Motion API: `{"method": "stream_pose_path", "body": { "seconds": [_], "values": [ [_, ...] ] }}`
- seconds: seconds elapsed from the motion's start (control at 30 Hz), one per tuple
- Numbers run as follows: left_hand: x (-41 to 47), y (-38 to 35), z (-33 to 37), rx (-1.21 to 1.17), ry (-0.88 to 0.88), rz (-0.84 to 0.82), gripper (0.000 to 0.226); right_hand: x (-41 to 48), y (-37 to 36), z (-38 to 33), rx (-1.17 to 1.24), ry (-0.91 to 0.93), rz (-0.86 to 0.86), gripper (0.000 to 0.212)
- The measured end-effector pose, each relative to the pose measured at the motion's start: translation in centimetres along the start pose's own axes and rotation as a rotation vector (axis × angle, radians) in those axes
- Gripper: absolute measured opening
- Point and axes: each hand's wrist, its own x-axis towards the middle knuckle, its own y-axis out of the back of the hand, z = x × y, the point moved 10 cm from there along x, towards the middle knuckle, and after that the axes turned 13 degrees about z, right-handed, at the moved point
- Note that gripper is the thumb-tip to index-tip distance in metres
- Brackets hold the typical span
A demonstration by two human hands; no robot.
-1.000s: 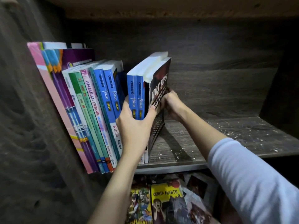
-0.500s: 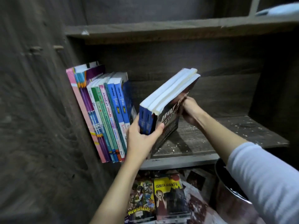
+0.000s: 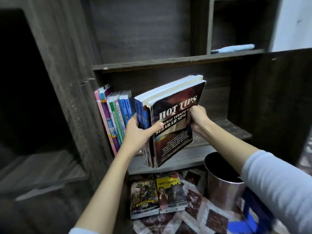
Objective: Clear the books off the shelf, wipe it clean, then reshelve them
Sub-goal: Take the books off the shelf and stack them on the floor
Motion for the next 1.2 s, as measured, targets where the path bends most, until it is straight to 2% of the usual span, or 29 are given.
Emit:
{"method": "stream_pose_path", "body": {
  "seconds": [0.07,0.2,0.3,0.47,0.57,0.67,0.87,0.93,1.03,1.2],
  "values": [
    [-0.7,0.4,0.8,0.018,0.000,-0.042,0.044,-1.8,1.2,-0.5,0.005,-0.002,0.023,0.029],
    [-2.3,1.5,1.8,0.057,0.028,-0.076,0.097,-5.1,3.2,-1.1,0.004,-0.008,0.055,0.031],
    [-3.5,2.4,1.5,0.087,0.073,-0.082,0.116,-7.0,4.3,-1.0,-0.014,-0.013,0.072,0.031],
    [-5.5,3.0,-0.2,0.079,0.174,-0.086,0.104,-8.8,6.1,0.9,-0.023,-0.045,0.087,0.033],
    [-6.3,2.4,-2.3,0.030,0.217,-0.115,0.060,-8.8,7.0,3.0,-0.091,-0.064,0.099,0.032],
    [-7.4,2.1,-6.3,-0.012,0.316,-0.105,0.061,-7.8,7.7,5.9,-0.219,-0.045,0.110,0.031],
    [-12.1,1.9,-20.5,-0.071,0.667,-0.038,0.048,-4.9,7.2,14.9,-0.587,-0.024,0.076,0.010],
    [-14.4,1.6,-25.5,-0.114,0.783,-0.010,0.036,-4.0,6.7,18.8,-0.745,-0.024,0.025,0.014],
    [-18.4,1.2,-32.3,-0.173,0.981,0.038,0.036,-3.7,6.0,24.1,-0.969,-0.011,-0.080,0.029],
    [-27.4,0.6,-42.0,-0.303,1.400,0.180,0.039,-4.6,4.0,32.2,-1.309,0.067,-0.291,0.025]
  ]
}}
